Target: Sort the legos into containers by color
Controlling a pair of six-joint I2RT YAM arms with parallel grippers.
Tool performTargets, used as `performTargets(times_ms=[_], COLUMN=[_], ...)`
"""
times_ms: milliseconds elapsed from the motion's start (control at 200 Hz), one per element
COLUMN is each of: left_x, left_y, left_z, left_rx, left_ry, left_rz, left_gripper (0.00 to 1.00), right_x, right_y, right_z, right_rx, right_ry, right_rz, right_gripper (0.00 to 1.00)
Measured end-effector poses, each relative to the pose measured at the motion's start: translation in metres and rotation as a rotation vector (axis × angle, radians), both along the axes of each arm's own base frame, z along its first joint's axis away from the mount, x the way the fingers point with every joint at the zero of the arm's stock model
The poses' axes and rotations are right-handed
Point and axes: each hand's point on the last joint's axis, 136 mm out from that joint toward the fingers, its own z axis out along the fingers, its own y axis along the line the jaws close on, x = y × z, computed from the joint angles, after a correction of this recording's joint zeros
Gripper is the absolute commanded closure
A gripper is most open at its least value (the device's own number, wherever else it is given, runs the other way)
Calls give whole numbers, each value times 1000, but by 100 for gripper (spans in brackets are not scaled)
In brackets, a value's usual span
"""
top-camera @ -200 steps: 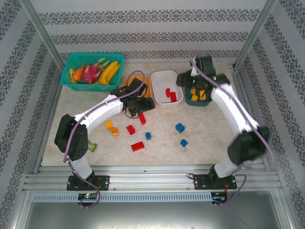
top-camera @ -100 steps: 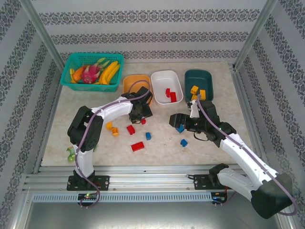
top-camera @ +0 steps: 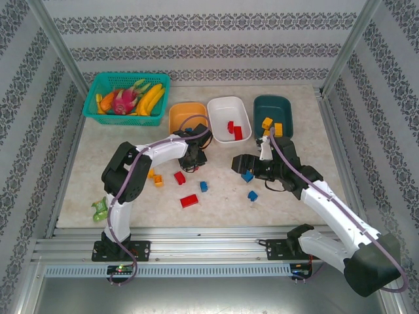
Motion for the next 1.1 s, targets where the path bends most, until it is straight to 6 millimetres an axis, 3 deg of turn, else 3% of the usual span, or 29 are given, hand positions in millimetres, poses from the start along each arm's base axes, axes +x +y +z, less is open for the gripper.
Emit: performTargets(times_ms=[140,235,410,475,575,674,774,864,999,1099], left_x=[-6,-22,-42,-35,-8,28,62,88,111,122], left_y=[-5,-8,-26,-37,-62,-93,-121,-131,-119,-107], left_z=[4,18,86,116,157,178,172,147,103,81], left_rx=[2,-11,-95,-134,-180,-217,-225,-213,-188,-181], left_ry=[-3,-4,-73,-118,-195,-255,-276,-262,-199,-166], left_rz=[-3,-11,-70,-98,-153,-207,-248,-254,-230,-214], left_gripper=[77,77,77,77,77,78,78,78,76,74], right_x=[3,6,18,23,29,39,48,53,54,49], right_y=[0,0,-3,-6,-14,-24,-31,-36,-41,-46], right_z=[8,20,50,58,65,69,75,80,84,89], right_rx=[-2,-6,-3,-6,0,7,6,5,4,14], right_ry=[-10,-34,-101,-124,-141,-148,-158,-174,-186,-203], right_rz=[-1,-6,-37,-62,-116,-174,-212,-235,-258,-274], right_gripper=[12,13,13,12,11,11,11,11,11,11])
